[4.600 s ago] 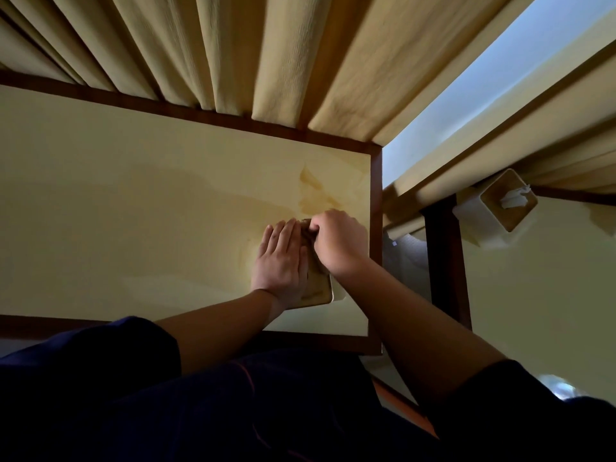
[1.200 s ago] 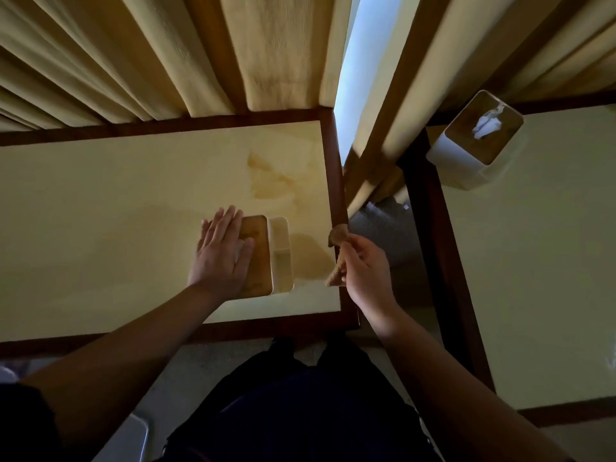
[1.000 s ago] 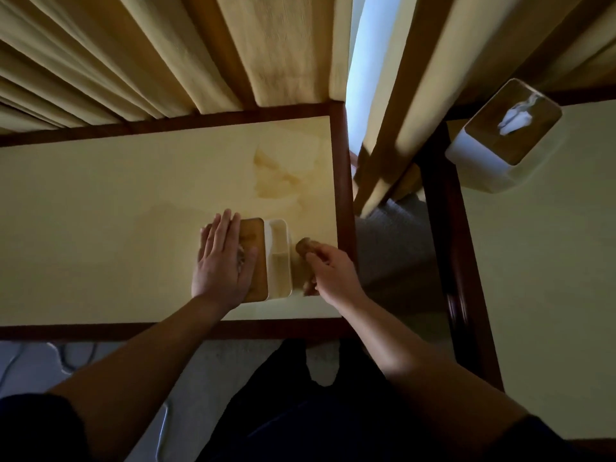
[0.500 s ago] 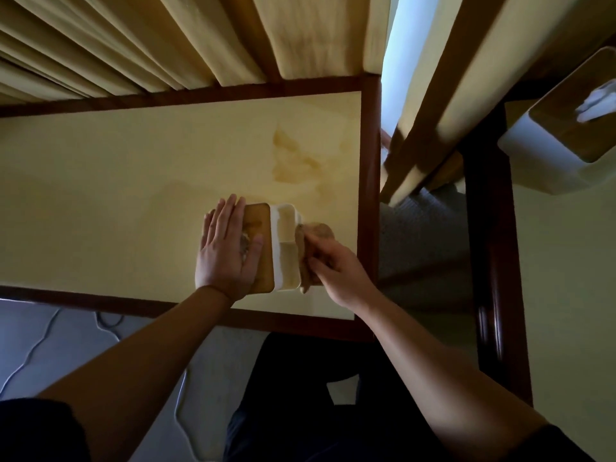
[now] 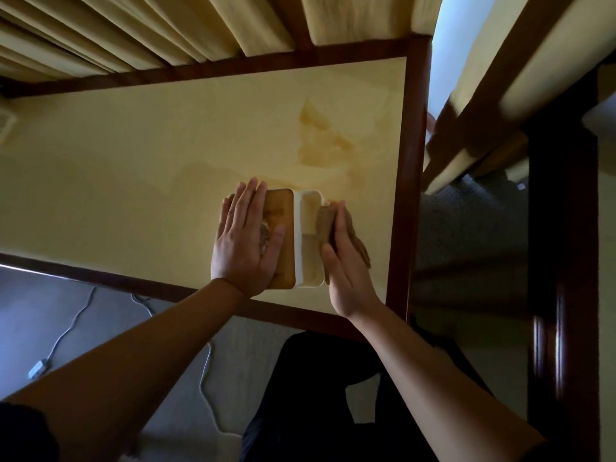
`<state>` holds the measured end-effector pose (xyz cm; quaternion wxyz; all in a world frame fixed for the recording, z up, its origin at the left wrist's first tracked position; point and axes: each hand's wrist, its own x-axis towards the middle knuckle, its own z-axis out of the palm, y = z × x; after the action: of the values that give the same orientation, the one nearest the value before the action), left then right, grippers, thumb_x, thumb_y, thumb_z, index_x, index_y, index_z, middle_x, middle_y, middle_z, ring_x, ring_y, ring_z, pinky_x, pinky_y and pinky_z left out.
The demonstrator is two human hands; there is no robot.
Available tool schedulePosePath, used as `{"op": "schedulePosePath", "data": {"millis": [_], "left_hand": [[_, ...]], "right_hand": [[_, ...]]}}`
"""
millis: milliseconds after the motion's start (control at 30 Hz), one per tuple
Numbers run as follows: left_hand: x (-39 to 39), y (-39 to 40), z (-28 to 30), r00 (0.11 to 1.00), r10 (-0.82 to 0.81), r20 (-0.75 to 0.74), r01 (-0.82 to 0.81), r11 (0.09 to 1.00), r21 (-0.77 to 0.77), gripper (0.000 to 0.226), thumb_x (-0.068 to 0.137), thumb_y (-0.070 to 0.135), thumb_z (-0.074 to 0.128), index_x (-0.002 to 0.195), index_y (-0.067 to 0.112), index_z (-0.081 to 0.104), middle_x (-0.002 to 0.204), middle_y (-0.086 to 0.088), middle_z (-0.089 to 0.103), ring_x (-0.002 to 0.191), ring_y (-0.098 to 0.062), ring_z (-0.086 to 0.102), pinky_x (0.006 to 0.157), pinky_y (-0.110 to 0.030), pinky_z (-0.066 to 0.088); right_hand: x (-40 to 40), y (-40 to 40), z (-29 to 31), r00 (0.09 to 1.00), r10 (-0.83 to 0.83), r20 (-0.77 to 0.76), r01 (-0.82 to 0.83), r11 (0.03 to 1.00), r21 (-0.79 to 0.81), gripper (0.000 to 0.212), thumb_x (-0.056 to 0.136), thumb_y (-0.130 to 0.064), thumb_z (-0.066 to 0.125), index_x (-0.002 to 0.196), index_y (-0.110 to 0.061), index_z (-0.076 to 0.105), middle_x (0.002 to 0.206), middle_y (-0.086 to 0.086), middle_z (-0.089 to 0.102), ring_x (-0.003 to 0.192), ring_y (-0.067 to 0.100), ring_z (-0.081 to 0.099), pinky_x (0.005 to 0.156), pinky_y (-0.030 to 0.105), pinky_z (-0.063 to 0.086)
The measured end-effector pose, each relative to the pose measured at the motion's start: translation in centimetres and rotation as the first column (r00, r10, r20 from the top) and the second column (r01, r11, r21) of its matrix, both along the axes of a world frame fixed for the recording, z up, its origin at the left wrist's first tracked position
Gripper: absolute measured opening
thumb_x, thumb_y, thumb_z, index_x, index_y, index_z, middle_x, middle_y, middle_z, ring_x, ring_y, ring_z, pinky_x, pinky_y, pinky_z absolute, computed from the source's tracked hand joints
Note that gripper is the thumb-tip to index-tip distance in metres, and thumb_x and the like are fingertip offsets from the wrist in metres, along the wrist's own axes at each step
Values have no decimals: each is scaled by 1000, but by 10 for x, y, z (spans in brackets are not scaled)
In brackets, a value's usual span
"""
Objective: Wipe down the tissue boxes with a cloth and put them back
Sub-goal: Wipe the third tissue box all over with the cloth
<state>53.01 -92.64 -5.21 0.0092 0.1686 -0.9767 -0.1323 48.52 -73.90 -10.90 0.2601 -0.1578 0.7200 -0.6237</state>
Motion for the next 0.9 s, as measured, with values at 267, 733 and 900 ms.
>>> {"op": "schedulePosePath", "data": {"millis": [267, 733, 900], "left_hand": [[-2, -1, -3, 1000, 4, 25, -4, 1000, -30, 76, 101, 55, 38, 164, 14, 24, 171, -4, 22, 160, -19, 12, 130, -41, 7], [-4, -3, -5, 999, -23, 36, 24, 999, -30, 83, 98, 61, 42, 162, 10, 25, 169, -10, 25, 159, -26, 15, 128, -54, 15], [-3, -2, -3, 999, -20, 26, 21, 999, -26, 83, 98, 60, 43, 161, 8, 27, 168, -11, 27, 159, -28, 17, 127, -56, 17]], "right_hand": [[15, -13, 15, 930, -1, 367, 67, 984, -167, 56, 116, -25, 24, 162, -32, -8, 157, -42, -2, 142, -31, 4, 119, 7, 21], [-13, -25, -1, 920, 8, 393, 71, 980, -185, 47, 118, -22, 14, 161, -32, -1, 159, -45, 8, 141, -31, 9, 115, 3, 21], [-48, -49, -12, 974, -12, 228, 31, 996, -83, 56, 116, -31, 16, 167, -17, 0, 176, -5, -8, 156, -9, -10, 132, 29, -4]]}}
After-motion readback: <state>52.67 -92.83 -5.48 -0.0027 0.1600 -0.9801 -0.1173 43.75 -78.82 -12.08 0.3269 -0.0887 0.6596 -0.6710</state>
